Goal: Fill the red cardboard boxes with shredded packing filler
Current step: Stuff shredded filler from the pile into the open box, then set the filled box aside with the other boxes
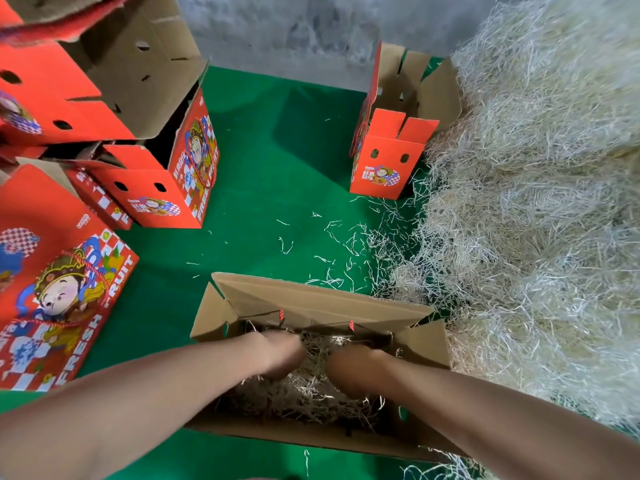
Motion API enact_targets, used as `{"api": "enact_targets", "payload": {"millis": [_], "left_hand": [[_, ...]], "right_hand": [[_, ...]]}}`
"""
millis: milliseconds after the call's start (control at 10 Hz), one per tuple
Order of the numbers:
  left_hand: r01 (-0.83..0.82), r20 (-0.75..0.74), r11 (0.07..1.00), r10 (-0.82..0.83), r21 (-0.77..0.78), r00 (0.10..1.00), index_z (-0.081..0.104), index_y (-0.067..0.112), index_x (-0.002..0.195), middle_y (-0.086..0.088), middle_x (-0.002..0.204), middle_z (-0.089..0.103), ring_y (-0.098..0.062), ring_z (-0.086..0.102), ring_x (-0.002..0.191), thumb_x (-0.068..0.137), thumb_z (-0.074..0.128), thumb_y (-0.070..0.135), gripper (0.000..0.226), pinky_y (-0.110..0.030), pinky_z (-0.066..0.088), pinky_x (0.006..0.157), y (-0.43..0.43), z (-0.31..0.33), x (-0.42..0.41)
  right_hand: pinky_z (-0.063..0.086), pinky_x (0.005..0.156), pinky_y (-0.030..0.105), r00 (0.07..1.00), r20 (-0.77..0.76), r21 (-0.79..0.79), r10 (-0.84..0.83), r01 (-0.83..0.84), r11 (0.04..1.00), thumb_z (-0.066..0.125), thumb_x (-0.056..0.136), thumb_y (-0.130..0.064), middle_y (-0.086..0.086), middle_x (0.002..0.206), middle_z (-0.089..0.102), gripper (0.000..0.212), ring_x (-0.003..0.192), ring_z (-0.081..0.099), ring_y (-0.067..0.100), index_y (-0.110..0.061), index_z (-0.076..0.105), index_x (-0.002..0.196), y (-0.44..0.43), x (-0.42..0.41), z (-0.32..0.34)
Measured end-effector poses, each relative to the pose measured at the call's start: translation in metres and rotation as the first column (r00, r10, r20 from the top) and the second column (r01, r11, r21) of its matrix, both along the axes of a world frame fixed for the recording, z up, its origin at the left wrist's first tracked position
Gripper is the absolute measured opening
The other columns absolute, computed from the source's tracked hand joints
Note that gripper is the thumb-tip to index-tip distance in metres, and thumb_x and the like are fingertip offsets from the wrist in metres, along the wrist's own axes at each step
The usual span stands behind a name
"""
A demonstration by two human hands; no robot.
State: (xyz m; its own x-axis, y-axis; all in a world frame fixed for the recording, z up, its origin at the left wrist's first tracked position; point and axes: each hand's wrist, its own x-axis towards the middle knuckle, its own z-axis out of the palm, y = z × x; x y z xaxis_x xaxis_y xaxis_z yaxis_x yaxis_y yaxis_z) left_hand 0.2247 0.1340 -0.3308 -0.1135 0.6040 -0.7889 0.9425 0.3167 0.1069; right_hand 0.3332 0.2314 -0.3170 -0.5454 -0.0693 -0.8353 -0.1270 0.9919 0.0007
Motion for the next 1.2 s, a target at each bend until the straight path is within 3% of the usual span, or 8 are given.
{"api": "enact_targets", "payload": {"millis": [300,500,600,700,800,900,1100,1200], "left_hand": [[0.281,-0.167,0.885,-0.361,-0.372,0.917,0.031,0.006,0.144,-0.013,0.157,0.000,-0.032,-0.006,0.143,0.092,0.041,0.000,0.053,-0.041,0.008,0.115,-0.023,0.001,-0.022],[0.287,-0.060,0.952,-0.294,-0.111,0.954,0.058,-0.007,0.112,-0.020,0.104,0.057,-0.029,0.057,0.093,0.089,0.045,-0.007,0.026,-0.035,0.047,0.076,-0.005,0.022,-0.003],[0.327,-0.092,0.941,-0.335,-0.087,0.938,0.057,-0.005,0.118,-0.023,0.126,0.052,-0.037,0.051,0.117,0.088,0.054,0.001,0.030,-0.038,0.045,0.089,-0.002,0.027,0.008],[0.303,-0.003,0.840,-0.341,-0.450,0.940,0.045,-0.004,0.131,-0.021,0.140,0.040,-0.035,0.040,0.128,0.095,0.048,0.011,0.040,-0.040,0.036,0.101,-0.009,0.028,0.011],[0.235,0.045,0.912,-0.233,-0.336,0.971,0.059,-0.003,0.096,-0.017,0.086,0.057,-0.026,0.055,0.078,0.094,0.047,0.009,0.017,-0.036,0.045,0.075,-0.006,0.039,0.006],[0.011,0.020,0.999,-0.012,0.036,1.000,0.061,0.007,0.089,-0.004,0.075,0.054,-0.020,0.053,0.068,0.087,0.056,0.020,0.014,-0.034,0.049,0.066,0.001,0.056,-0.004],[0.019,0.046,0.988,-0.026,0.156,0.999,0.060,0.003,0.084,-0.009,0.078,0.063,-0.024,0.057,0.067,0.092,0.051,0.042,0.041,-0.029,0.044,0.063,-0.001,0.094,0.002],[-0.011,0.158,0.958,-0.036,0.285,0.987,0.057,0.011,0.076,0.000,0.069,0.058,-0.013,0.049,0.057,0.088,0.059,0.037,0.029,-0.024,0.040,0.057,-0.007,0.113,0.011]], "right_hand": [[0.044,0.069,0.035,0.985,0.174,0.058,0.021,-0.031,0.998,0.053,0.089,-0.013,0.016,0.124,0.052,0.035,0.109,0.055,0.031,-0.001,0.053,0.122,0.004,0.042,-0.021],[0.050,0.076,0.042,0.999,0.033,0.002,0.017,-0.017,1.000,0.062,0.083,-0.009,0.017,0.112,0.062,0.027,0.100,0.060,0.034,0.002,0.061,0.108,-0.007,0.024,-0.003],[0.050,0.074,0.042,0.997,-0.071,-0.013,-0.002,0.002,1.000,0.057,0.085,-0.005,0.019,0.115,0.061,0.028,0.102,0.060,0.035,0.001,0.061,0.112,-0.013,0.018,0.004],[0.051,0.083,0.043,1.000,-0.007,0.032,0.020,-0.020,0.999,0.056,0.087,-0.008,0.013,0.124,0.057,0.036,0.112,0.056,0.032,-0.007,0.057,0.123,-0.012,0.021,0.009],[0.050,0.071,0.037,0.978,-0.184,0.011,-0.095,0.099,0.995,0.054,0.088,-0.007,0.013,0.115,0.063,0.027,0.103,0.061,0.030,-0.007,0.062,0.113,-0.009,0.014,0.033],[0.047,0.066,0.034,0.826,-0.535,-0.085,-0.178,0.157,0.984,0.051,0.088,-0.008,0.013,0.105,0.063,0.022,0.092,0.063,0.030,-0.009,0.062,0.107,-0.009,0.011,0.069],[0.048,0.072,0.037,0.162,-0.975,-0.141,-0.150,0.063,0.988,0.066,0.067,0.006,0.011,0.092,0.058,0.032,0.085,0.054,0.027,-0.003,0.063,0.097,0.007,0.021,0.113],[0.045,0.087,0.042,0.405,-0.890,-0.087,-0.209,0.299,0.950,0.065,0.074,-0.003,0.012,0.114,0.054,0.052,0.107,0.052,0.031,-0.008,0.048,0.122,0.029,0.023,0.123]]}}
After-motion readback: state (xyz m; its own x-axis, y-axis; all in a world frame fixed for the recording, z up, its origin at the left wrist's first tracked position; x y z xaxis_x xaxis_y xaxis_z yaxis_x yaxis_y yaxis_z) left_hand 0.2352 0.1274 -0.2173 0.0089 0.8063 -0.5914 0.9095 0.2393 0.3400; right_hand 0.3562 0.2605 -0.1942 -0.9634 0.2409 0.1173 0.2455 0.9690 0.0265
